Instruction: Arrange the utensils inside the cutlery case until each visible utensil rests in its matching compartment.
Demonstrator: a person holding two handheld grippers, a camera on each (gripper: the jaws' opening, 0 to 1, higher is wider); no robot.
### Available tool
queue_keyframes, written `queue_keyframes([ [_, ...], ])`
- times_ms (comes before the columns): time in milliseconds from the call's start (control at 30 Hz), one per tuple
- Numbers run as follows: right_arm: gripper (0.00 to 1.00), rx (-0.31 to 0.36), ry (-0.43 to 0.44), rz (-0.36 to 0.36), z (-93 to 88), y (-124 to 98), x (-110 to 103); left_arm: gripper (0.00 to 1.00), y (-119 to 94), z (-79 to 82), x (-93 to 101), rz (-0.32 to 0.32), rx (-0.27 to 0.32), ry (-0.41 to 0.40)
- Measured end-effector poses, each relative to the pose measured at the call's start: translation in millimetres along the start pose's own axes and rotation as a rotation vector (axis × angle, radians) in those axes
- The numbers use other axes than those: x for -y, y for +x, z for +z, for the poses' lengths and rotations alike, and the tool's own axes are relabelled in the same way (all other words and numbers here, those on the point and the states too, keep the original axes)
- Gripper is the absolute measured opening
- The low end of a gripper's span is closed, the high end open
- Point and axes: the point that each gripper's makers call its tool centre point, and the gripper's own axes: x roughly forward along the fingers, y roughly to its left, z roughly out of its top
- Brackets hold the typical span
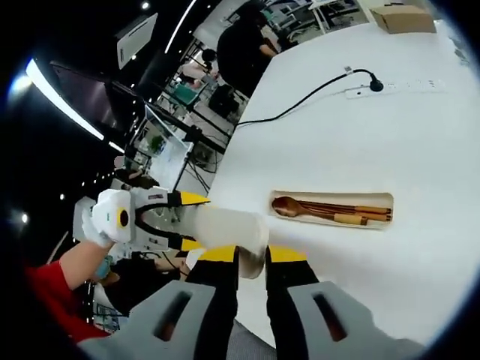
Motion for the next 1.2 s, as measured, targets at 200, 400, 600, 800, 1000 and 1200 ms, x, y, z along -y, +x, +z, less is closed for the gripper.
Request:
queue_keyframes([
  [200,0.09,-0.031,0.031,0.014,-21.8,11.3,14.9,0.41,21.8,-14.0,8.8,0.001,-0.026,0.067],
  [400,0.10,-0.003,0.081,-0.008,-18.8,9.1,30.9,0.41,33.2,-4.3,5.6,0.004,-0.044,0.075],
  [600,0.12,-0.035,-0.031,-0.080,-4.8,4.6,37.6,0.41,41.8,6.2,-8.1,-0.014,-0.034,0.059],
  [800,0.14,-0.065,-0.052,-0.153,4.4,2.1,51.5,0.41,51.6,17.2,-20.6,-0.030,-0.054,0.098],
  [1000,0.16,-0.104,0.003,-0.179,-7.2,5.2,69.5,0.41,67.2,17.4,-12.5,-0.055,-0.073,0.133],
  [1200,0.18,-0.191,-0.058,-0.164,-34.0,11.0,81.1,0.41,68.7,13.0,9.2,-0.095,-0.068,0.147],
])
